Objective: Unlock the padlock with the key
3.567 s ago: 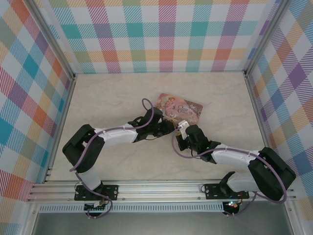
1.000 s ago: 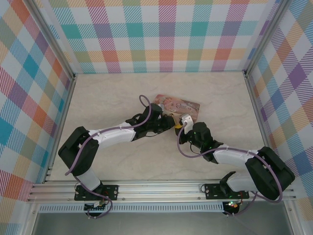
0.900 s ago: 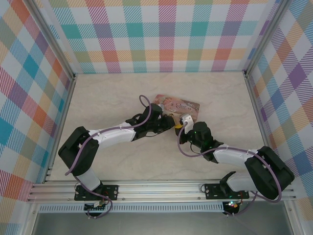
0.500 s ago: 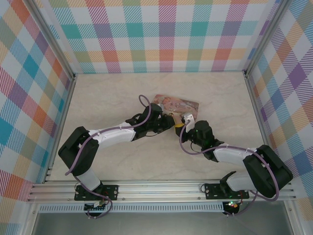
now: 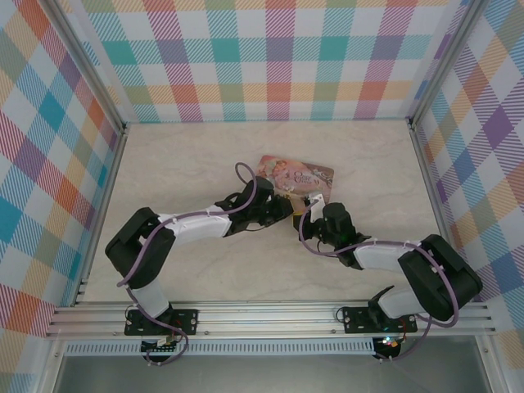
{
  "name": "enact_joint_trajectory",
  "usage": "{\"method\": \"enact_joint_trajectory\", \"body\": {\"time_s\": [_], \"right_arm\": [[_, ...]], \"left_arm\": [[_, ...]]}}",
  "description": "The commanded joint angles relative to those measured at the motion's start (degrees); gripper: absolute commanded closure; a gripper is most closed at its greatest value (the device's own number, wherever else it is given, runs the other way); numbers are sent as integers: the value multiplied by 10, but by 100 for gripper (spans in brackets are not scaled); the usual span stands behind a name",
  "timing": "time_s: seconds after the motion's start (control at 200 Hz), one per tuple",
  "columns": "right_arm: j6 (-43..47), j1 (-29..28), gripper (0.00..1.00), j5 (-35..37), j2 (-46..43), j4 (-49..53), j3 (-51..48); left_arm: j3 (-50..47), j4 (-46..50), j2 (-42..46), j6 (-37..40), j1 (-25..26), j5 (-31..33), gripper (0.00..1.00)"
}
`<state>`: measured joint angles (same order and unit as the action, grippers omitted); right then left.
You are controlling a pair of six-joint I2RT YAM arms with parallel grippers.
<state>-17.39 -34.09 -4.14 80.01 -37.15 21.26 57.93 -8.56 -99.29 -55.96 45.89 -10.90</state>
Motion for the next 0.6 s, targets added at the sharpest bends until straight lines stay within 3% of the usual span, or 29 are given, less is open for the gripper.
{"method": "enact_joint_trajectory", "body": {"time_s": [0.0, 0.265, 0.595], "right_arm": [[-61, 2, 100, 18, 9, -44, -12], [-129, -7, 100, 29, 26, -48, -44], [-156, -18, 100, 21, 45, -44, -35]], "left_arm": [[-9, -34, -15, -14, 14, -31, 75], [-20, -56, -21, -23, 10, -27, 63], [-46, -5, 61, 5, -7, 6, 42]]}}
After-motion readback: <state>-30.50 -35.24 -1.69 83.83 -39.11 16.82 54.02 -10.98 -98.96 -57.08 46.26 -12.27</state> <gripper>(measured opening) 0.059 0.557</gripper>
